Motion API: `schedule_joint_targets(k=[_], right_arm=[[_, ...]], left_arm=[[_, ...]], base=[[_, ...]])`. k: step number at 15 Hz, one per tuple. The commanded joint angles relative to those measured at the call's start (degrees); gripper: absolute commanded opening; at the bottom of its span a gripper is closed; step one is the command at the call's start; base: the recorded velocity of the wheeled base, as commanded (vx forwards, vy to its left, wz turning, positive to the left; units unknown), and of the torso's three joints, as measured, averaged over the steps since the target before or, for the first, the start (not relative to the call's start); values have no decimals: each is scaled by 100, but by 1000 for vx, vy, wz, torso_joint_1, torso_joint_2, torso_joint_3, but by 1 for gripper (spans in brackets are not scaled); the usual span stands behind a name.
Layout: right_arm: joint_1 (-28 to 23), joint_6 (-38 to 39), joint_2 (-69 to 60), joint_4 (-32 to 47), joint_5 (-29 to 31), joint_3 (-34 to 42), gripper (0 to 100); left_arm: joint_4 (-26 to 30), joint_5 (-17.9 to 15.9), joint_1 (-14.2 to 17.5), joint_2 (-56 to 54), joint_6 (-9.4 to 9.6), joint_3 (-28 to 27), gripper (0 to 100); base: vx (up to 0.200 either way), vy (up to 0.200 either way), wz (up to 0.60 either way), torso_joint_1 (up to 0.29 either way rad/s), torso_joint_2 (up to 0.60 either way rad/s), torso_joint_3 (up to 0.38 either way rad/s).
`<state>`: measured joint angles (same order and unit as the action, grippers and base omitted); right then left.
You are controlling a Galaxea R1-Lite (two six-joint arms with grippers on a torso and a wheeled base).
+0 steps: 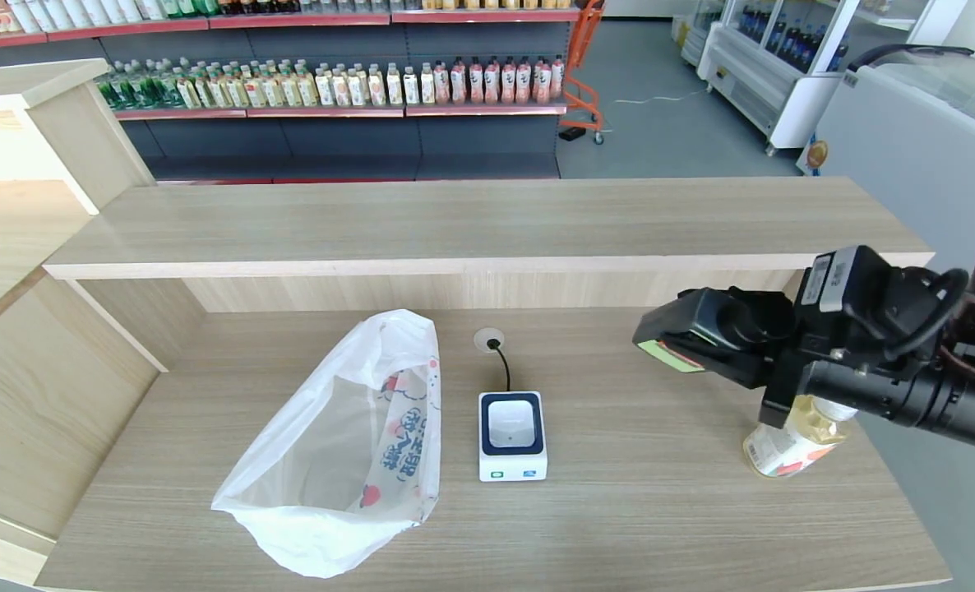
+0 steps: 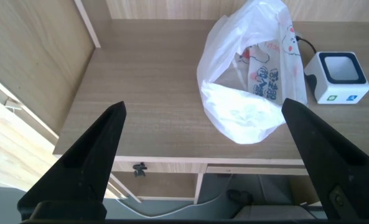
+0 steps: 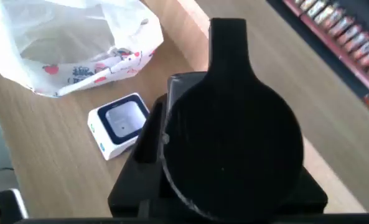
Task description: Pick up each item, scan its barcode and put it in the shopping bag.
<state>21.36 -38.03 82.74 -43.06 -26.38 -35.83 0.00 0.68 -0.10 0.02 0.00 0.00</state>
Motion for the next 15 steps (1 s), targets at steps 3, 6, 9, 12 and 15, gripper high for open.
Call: schedule_joint_targets(k=[3, 6, 9, 12, 15], right_arm=[[-431, 4498, -944, 1994, 1495, 41, 0], [-457, 6449, -829, 2126, 1408, 58, 0], [-598, 7029, -548, 2108, 1258, 208, 0], [-580, 7011, -399, 2108, 1258, 252, 0], [-580, 7003, -425, 2117, 1293, 269, 0]], left_arm=[[0, 11, 1, -2, 0, 0, 100], [0, 2, 1, -2, 0, 0, 100], [0, 2, 1, -2, 0, 0, 100], [0, 2, 1, -2, 0, 0, 100], [0, 2, 1, -2, 9, 0, 100]], base=[[0, 0, 0, 0, 0, 0], [0, 0, 0, 0, 0, 0], [0, 0, 0, 0, 0, 0], [0, 0, 0, 0, 0, 0], [0, 0, 0, 0, 0, 0]])
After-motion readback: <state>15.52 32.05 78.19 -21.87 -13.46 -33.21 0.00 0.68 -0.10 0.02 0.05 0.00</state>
